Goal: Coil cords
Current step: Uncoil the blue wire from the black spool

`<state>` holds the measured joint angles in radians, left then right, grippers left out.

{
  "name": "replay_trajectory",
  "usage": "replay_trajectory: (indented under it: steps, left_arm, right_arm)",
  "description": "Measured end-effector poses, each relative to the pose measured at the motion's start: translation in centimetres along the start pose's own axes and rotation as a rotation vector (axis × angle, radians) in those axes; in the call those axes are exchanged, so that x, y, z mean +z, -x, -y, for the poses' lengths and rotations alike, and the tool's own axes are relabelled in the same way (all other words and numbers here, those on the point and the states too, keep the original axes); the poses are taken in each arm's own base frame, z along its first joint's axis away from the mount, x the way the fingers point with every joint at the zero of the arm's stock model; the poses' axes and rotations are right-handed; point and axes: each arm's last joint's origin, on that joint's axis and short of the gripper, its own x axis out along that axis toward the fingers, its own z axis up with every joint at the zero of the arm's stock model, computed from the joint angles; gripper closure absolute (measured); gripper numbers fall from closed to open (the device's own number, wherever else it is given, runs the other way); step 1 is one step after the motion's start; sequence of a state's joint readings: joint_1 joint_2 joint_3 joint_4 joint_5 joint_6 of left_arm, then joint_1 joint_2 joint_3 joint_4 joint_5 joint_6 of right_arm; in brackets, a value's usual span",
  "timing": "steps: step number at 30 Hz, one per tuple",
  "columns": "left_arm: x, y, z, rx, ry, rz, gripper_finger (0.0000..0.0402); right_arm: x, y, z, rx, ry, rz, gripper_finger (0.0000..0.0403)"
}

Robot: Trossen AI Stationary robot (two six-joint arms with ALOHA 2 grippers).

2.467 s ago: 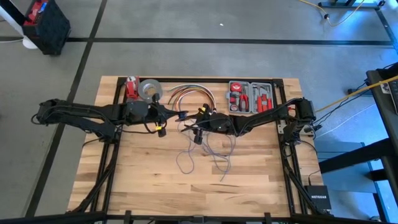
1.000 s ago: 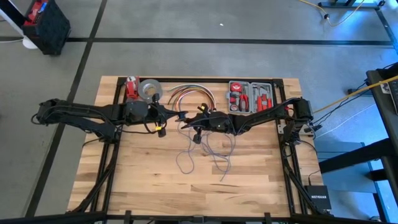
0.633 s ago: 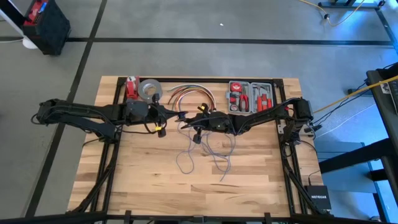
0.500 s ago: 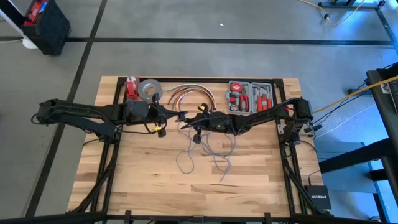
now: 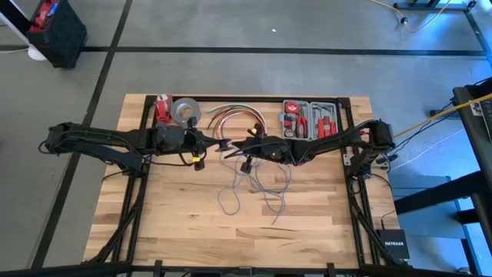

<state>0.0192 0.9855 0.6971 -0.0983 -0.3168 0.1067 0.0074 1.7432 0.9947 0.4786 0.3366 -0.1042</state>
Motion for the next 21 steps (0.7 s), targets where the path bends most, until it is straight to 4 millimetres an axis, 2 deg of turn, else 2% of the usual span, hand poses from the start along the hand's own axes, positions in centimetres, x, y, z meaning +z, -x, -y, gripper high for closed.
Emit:
replay_trajectory:
  steps: [10, 13, 17, 21]
  left_arm:
    - [-0.3, 0.0, 0.0, -0.003, 0.014, -0.028, 0.0400]
    - [-0.3, 0.0, -0.1, 0.003, 0.018, -0.027, 0.0400]
    - [0.0, -0.2, -0.9, 0.073, 0.064, 0.004, 0.0400]
    - [1.0, -0.2, -2.3, 0.292, 0.183, 0.100, 0.0400]
  right_arm:
    - [2.3, 2.4, 1.3, -0.063, 0.037, -0.012, 0.0402]
    - [3.3, 3.0, 1.3, 0.015, 0.019, 0.050, 0.0402]
    - [3.9, 3.4, -0.4, 0.187, 0.036, 0.123, 0.0402]
    - [3.5, 4.1, -2.4, 0.258, 0.120, 0.095, 0.0402]
